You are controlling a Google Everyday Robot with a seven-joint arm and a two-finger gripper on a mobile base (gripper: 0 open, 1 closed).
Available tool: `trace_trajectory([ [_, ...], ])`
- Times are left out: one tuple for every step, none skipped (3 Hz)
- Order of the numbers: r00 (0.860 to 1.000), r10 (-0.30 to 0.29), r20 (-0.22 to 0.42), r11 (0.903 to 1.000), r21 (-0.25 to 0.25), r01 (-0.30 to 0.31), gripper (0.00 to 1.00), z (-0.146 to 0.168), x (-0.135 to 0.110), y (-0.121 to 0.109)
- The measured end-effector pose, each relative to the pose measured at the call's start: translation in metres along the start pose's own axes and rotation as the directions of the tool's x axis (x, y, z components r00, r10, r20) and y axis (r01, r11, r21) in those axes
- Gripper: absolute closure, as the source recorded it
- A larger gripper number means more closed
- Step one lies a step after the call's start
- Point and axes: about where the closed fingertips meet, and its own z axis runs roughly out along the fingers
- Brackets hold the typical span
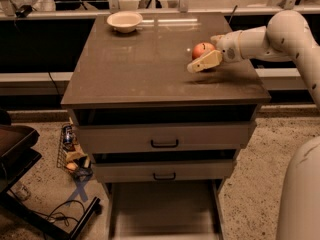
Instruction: Place apple into bottom drawer
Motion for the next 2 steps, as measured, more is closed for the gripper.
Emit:
trace_trajectory([
  [1.0, -0.008, -0.018, 1.0, -0.006, 0.008, 0.16, -0.0018, 0.0058, 0.0019],
  [1.0, -0.007, -0.017, 0.9999, -0.011, 0.007, 0.39, 0.002, 0.0058, 0.0032],
])
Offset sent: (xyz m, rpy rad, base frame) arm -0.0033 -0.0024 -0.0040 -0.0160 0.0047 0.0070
